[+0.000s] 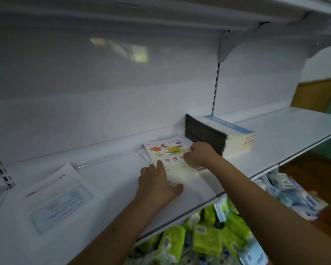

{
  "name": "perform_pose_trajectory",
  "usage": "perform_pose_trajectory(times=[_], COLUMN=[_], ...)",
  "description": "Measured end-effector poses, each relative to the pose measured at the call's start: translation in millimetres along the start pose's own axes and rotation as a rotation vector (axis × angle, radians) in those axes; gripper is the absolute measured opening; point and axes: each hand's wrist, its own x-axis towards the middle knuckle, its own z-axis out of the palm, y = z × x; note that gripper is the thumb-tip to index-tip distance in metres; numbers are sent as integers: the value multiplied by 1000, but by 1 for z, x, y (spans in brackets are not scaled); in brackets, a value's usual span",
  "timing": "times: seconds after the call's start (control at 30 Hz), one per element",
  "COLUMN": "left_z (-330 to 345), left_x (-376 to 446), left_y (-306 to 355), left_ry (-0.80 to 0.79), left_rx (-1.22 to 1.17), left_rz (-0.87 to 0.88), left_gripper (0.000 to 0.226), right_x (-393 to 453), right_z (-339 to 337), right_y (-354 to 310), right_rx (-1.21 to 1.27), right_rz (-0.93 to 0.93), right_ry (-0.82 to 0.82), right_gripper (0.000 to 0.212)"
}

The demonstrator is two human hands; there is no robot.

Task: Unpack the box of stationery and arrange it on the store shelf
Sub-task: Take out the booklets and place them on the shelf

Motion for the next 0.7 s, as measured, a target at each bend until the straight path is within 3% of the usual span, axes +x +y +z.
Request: perform_pose_trajectory(times=[0.13, 0.27, 0.4, 0.53, 0.7], left_z=[-5, -4, 4, 1, 0], left_x=[13, 14, 18, 29, 42], left_y=[-14, -14, -17, -23, -19], left_ry=[-9, -25, 90, 19, 18], left_rx=[-207, -94, 90, 142, -60], left_rz=[71, 169, 89, 89, 250], left_gripper=[58, 56, 76, 90, 79], right_x=[5, 8, -4, -40, -44], right_z=[-10, -13, -9, 0, -8], right_y=[17, 4, 4, 41, 60], right_rx=[-10, 79, 54, -130, -172], right_rz=[37, -41, -191, -417, -482], right_ry=[12, 13, -57, -4, 120], right_gripper=[24, 19, 59, 92, 68])
